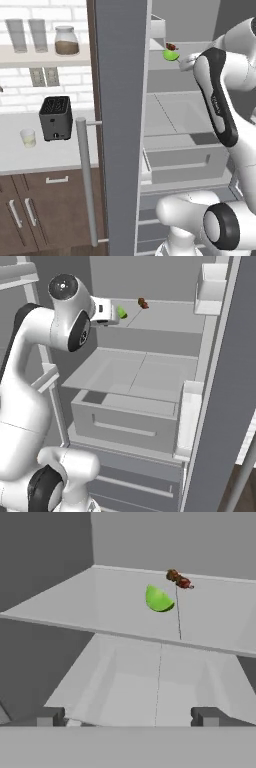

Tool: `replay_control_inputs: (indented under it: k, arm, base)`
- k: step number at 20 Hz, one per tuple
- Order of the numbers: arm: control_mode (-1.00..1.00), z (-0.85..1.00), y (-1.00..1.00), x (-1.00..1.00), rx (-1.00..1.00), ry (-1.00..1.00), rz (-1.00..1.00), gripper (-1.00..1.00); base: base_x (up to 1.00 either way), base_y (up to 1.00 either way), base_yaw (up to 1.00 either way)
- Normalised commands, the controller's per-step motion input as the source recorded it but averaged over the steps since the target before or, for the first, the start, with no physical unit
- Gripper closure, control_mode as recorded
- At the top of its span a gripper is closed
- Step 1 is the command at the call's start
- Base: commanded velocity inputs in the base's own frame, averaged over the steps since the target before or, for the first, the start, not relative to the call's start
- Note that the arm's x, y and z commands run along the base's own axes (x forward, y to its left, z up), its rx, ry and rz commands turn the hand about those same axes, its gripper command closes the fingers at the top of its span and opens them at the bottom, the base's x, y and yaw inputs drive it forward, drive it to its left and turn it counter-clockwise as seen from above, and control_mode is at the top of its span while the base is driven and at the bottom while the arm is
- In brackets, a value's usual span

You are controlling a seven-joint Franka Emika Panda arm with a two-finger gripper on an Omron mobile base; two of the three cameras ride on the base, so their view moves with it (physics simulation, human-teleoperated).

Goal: Grab a lemon wedge from the fridge and one ice cube from the ice bowl, and put them in the glass of lemonade.

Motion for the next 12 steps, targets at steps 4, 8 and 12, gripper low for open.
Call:
replay_control_inputs:
  k: [4, 8, 12]
  arm:
    - [-1.00, 0.37, -0.06, 0.77, -0.09, 0.00, 0.21, -1.00]
    - [-1.00, 0.35, 0.00, 1.00, -0.17, 0.06, 0.06, -1.00]
    - [-1.00, 0.10, 0.00, 0.85, -0.13, 0.12, 0.00, -1.00]
  base:
    - [0.00, 0.00, 0.00]
    - [0.00, 0.00, 0.00]
    - [0.00, 0.00, 0.00]
